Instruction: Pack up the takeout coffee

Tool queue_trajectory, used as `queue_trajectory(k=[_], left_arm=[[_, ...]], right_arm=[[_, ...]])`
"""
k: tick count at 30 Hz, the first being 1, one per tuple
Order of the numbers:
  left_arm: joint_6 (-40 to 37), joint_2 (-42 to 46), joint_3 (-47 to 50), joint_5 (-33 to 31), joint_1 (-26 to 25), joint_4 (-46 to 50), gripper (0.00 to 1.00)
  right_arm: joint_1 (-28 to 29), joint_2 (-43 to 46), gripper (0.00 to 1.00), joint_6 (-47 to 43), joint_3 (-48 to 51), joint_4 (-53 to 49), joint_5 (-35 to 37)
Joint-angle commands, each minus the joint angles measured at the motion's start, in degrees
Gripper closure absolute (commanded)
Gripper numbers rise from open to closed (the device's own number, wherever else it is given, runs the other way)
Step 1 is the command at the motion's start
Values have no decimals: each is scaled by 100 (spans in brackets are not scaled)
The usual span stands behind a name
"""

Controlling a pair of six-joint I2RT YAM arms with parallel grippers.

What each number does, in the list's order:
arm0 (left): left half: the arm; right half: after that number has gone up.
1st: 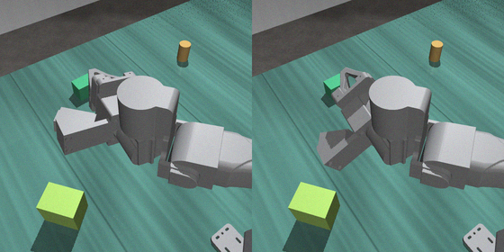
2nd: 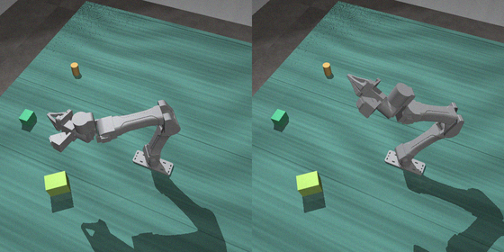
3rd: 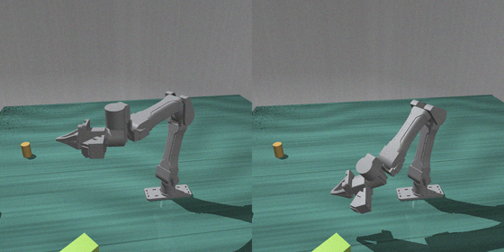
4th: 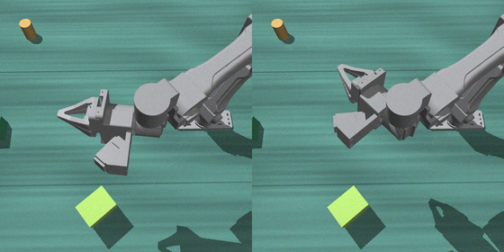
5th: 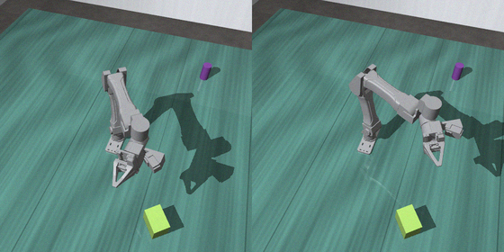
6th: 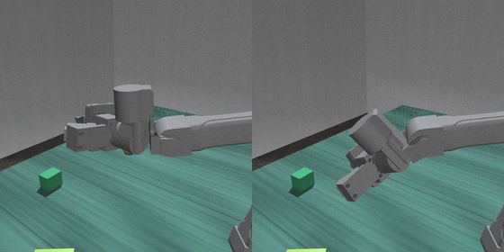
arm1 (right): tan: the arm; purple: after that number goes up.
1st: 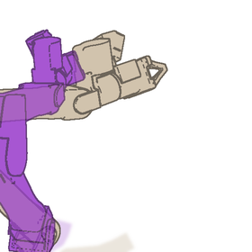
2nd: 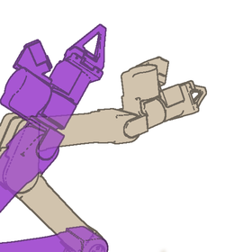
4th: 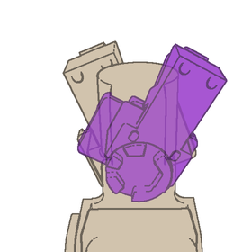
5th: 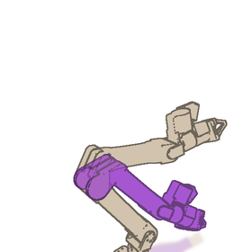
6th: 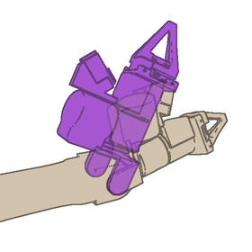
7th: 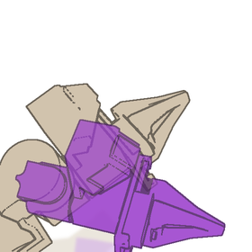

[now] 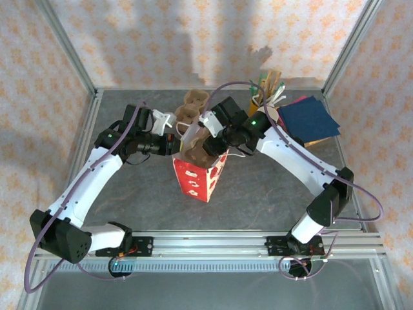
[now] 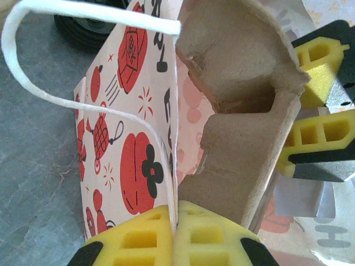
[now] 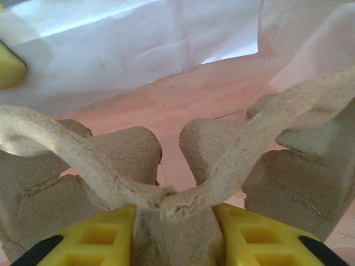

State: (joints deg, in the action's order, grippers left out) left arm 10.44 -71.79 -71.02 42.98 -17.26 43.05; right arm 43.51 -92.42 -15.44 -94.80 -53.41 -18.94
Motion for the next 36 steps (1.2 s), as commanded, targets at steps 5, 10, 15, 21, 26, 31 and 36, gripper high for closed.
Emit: queue_trajectory(k=[5, 10, 15, 21, 26, 31, 36], left_arm=[[-12, -29, -278, -343, -35, 37, 100], [-7, 24, -271, -299, -41, 11, 100], [-7, 57, -263, -282, -41, -9, 100], [-24, 55, -287, -293, -41, 28, 100], [-21, 33, -316, -255, -41, 11, 100], [-15, -10, -350, -246, -50, 37, 100], [-31, -43, -387, -220, -74, 28, 100]], right_arm=[[96, -131, 67, -56, 28, -431, 199], [188, -279, 67, -20, -32, -492, 244], [246, -449, 67, 12, -35, -557, 274], [252, -544, 66, 76, -113, -641, 295], [272, -708, 66, 129, -196, -753, 356], [341, -825, 64, 123, -251, -767, 401], [376, -998, 64, 129, -360, -839, 391]])
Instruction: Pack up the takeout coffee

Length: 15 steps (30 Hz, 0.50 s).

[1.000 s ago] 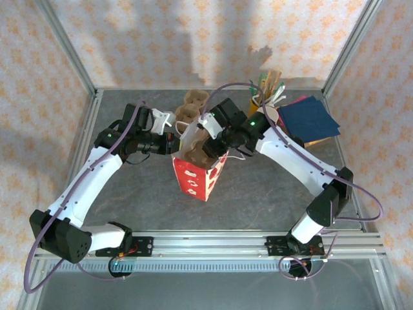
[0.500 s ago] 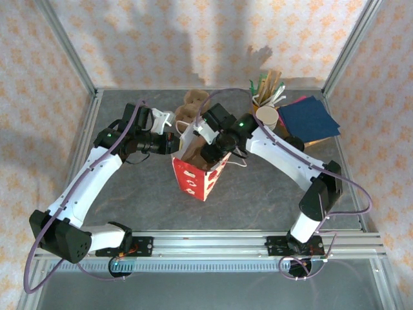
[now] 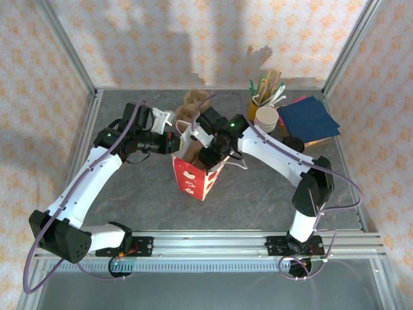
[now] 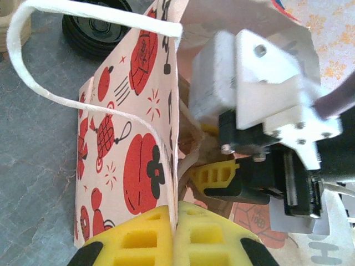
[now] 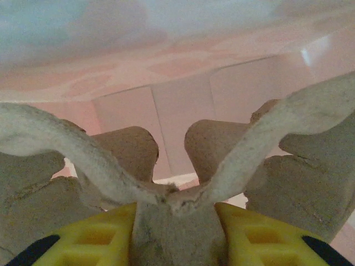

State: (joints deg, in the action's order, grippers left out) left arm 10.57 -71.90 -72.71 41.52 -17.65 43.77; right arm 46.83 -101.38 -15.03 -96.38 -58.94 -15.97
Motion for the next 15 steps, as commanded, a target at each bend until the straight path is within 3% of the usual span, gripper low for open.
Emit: queue_trajectory(k=[1, 15], left_arm=[[-42, -37, -211, -74, -37, -44, 100], [-21, -36, -148, -240, -52, -43, 100]], right_arm=[[45, -135, 64, 87, -206, -295, 102], [90, -294, 64, 114, -144, -295, 217]])
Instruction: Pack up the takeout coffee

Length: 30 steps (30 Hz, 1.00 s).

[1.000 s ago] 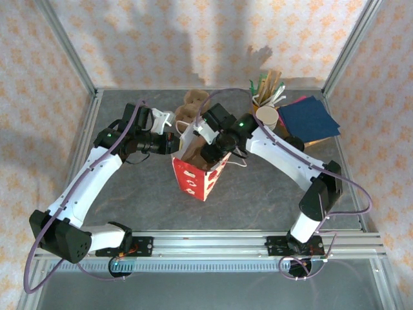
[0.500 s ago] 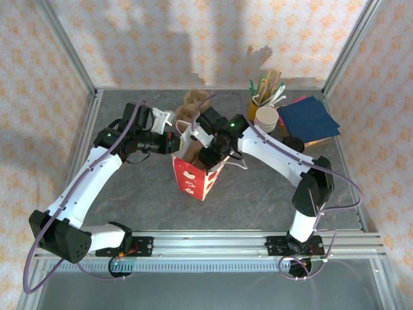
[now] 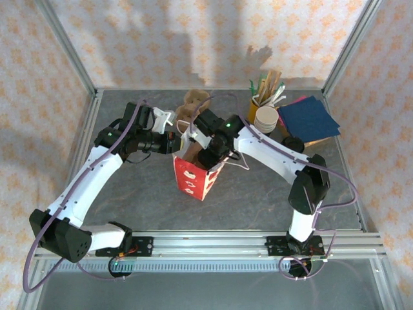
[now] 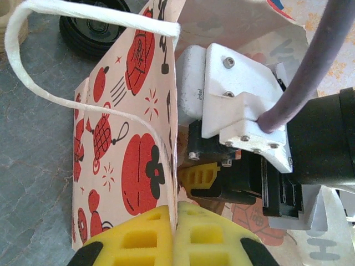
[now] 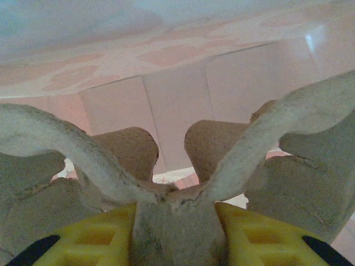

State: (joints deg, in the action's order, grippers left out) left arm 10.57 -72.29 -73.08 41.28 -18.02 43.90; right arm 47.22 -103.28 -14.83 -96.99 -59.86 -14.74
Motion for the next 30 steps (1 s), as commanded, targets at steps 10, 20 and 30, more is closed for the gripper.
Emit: queue_trajectory(k=[10, 20, 30], left_arm=[[7, 4, -22, -216, -17, -75, 100], [-2, 4, -5, -286, -18, -40, 100], [22, 21, -5, -261, -17, -66, 100]], right_arm=[[76, -286, 63, 129, -61, -203, 74], [81, -357, 53, 169, -156, -240, 100], [118, -34, 39, 105, -351, -193, -172]])
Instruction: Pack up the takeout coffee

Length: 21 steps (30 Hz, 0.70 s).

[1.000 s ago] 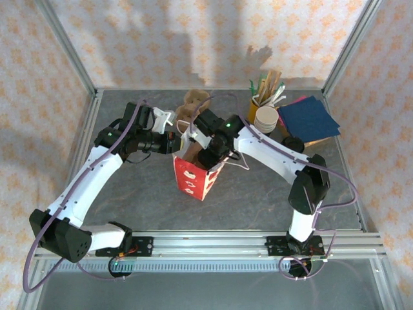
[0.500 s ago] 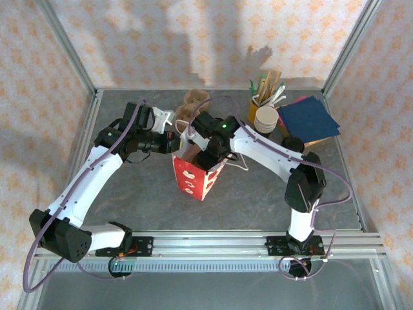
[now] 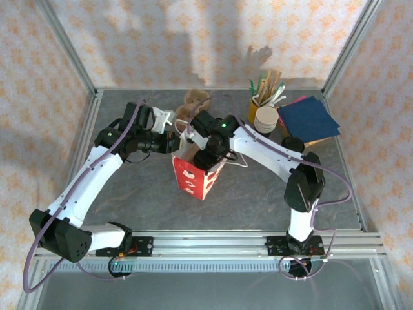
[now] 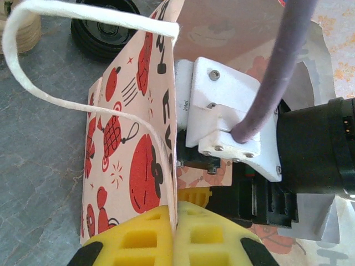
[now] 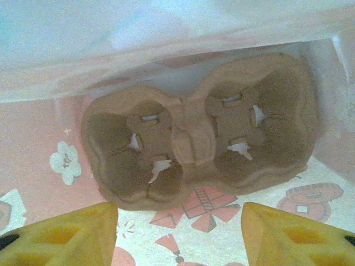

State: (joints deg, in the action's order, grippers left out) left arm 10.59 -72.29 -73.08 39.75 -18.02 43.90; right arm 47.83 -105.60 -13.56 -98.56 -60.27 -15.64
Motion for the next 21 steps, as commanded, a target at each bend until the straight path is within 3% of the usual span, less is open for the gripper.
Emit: queue_trajectory(k=[1, 11, 21], left_arm=[[14, 28, 4, -107, -17, -66, 100], [69, 90, 4, -162, -26, -13, 100], [214, 75, -110, -199, -79, 18, 100]], right_arm=[[62, 242, 39, -15, -198, -147, -55], [72, 621, 35, 121, -258, 140, 181], [101, 1330, 34, 474, -133, 1123, -282]])
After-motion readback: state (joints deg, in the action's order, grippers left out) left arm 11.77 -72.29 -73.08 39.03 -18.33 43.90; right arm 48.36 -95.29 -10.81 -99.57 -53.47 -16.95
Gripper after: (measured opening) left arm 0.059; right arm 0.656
